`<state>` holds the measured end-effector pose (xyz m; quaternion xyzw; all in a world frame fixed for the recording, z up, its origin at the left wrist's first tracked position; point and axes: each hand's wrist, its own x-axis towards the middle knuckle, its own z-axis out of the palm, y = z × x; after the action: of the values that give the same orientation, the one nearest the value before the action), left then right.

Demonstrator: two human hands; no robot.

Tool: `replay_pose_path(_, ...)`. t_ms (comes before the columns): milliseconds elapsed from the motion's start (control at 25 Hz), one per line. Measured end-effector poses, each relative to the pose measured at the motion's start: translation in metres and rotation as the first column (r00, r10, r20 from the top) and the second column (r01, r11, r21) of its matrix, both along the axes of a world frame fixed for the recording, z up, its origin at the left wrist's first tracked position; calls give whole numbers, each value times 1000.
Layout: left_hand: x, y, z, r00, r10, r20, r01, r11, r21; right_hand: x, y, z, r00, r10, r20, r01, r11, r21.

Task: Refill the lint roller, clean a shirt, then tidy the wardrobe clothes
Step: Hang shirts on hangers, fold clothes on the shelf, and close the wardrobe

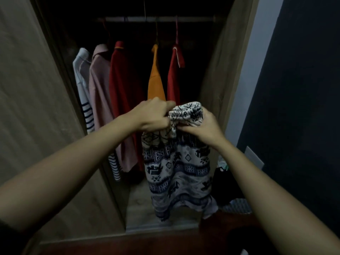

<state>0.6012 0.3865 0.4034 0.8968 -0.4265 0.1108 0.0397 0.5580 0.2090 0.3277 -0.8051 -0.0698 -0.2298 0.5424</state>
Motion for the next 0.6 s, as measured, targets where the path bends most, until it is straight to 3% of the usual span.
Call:
replay_pose_path(80,2,-4,-3,997,-36,72,36,999,5,-6,-9,-9,1000,-29,11,30,998,-60)
replay_pose_path(200,-1,-17,-7,958,-103,267,74,990,116,-6,-16,-52,985,-167,-45,149,951,-272)
replay_pose_path(280,3,-17,-3,950,-78,303,66,997,50,-5,-19,-98,956,-248,-157,186,926,-330)
replay_pose_path(480,26,34,39,997,43,56,-27,962,-271,-26,-24,-200,829,-252,-499,96,943,-318)
replay_pose_path(600,30,71,66,995,94,-20,-95,910,-403,-38,-26,-245,785,-242,-570,79,952,-295)
